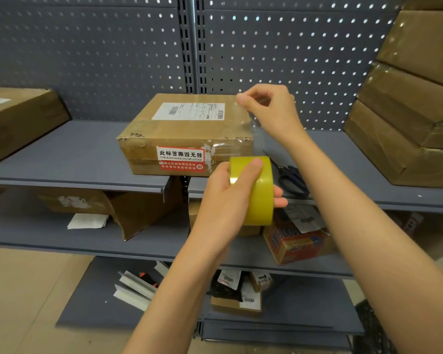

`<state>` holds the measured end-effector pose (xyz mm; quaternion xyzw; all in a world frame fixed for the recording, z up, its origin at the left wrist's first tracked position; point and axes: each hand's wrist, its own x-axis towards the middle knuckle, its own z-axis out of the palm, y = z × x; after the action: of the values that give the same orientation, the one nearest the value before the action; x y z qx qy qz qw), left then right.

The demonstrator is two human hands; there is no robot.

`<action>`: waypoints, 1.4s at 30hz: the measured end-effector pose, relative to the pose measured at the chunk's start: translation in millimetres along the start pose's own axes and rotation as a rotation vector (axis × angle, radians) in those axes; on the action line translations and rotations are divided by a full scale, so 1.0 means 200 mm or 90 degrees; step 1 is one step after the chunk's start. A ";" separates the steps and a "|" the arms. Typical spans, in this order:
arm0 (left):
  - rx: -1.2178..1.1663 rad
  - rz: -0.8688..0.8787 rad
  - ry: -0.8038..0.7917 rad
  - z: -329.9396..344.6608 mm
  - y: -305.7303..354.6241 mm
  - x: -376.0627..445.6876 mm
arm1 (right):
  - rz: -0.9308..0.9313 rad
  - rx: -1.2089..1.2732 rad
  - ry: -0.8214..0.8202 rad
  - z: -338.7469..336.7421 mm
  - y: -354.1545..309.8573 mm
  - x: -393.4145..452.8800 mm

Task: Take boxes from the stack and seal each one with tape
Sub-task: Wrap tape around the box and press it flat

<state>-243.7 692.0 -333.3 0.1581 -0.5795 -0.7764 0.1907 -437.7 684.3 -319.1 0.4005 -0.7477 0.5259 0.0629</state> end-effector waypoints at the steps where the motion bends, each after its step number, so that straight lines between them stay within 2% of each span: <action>1: -0.005 -0.003 -0.003 0.00 0.00 0.01 | 0.008 -0.008 -0.004 0.01 0.02 0.01; 26: -0.017 -0.076 0.023 -0.07 -0.06 0.16 | 0.070 -0.092 -0.032 0.14 0.18 0.07; 31: -0.007 -0.081 0.027 -0.07 -0.06 0.15 | 0.020 -0.140 0.022 0.07 0.10 0.03; 33: -0.007 -0.083 0.030 -0.07 -0.07 0.15 | -0.027 -0.158 -0.064 0.05 0.01 -0.02; 37: -0.012 -0.076 0.038 -0.06 -0.09 0.15 | -0.022 -0.354 -0.371 0.09 -0.07 -0.11; 39: -0.004 -0.059 0.046 -0.06 -0.12 0.14 | 0.005 -0.406 -0.409 0.12 -0.04 -0.12; 42: 0.029 -0.021 0.061 -0.07 -0.15 0.14 | 0.020 -0.439 -0.400 0.15 0.00 -0.11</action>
<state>-265.5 675.3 -366.7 0.2087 -0.5848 -0.7575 0.2015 -413.4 671.5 -343.0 0.4847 -0.8677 0.1010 -0.0449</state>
